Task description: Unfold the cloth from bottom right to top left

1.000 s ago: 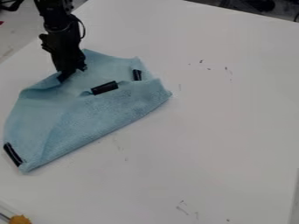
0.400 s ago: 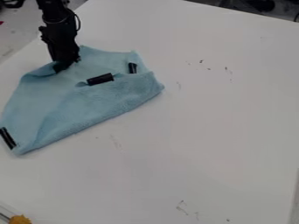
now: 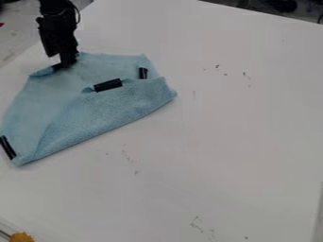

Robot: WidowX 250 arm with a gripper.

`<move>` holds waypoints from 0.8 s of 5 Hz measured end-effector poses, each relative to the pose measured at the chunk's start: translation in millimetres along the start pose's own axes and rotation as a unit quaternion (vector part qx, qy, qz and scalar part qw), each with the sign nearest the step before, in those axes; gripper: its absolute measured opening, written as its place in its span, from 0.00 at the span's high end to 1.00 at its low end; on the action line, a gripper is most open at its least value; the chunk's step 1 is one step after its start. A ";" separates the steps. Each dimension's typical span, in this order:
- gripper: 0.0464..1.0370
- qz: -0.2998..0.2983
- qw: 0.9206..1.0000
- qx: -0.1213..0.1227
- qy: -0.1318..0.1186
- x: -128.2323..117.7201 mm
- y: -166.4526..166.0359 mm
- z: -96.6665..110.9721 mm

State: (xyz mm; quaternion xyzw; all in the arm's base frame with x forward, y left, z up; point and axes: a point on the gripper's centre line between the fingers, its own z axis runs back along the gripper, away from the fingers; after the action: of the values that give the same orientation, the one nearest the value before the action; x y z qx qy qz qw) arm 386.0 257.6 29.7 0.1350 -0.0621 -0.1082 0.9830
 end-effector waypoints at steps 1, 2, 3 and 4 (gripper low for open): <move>0.03 0.007 1.000 0.024 -0.003 -2.0 22.1 3.0; 0.03 0.005 0.999 0.039 -0.004 -1.1 39.3 -2.0; 0.04 -0.004 0.999 0.049 -0.010 5.6 52.8 -1.4; 0.04 0.000 0.999 0.039 -0.005 7.9 56.1 10.8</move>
State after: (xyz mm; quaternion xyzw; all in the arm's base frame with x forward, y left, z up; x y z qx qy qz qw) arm 403.0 305.8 56.4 0.1724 -0.0710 -0.1066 0.9767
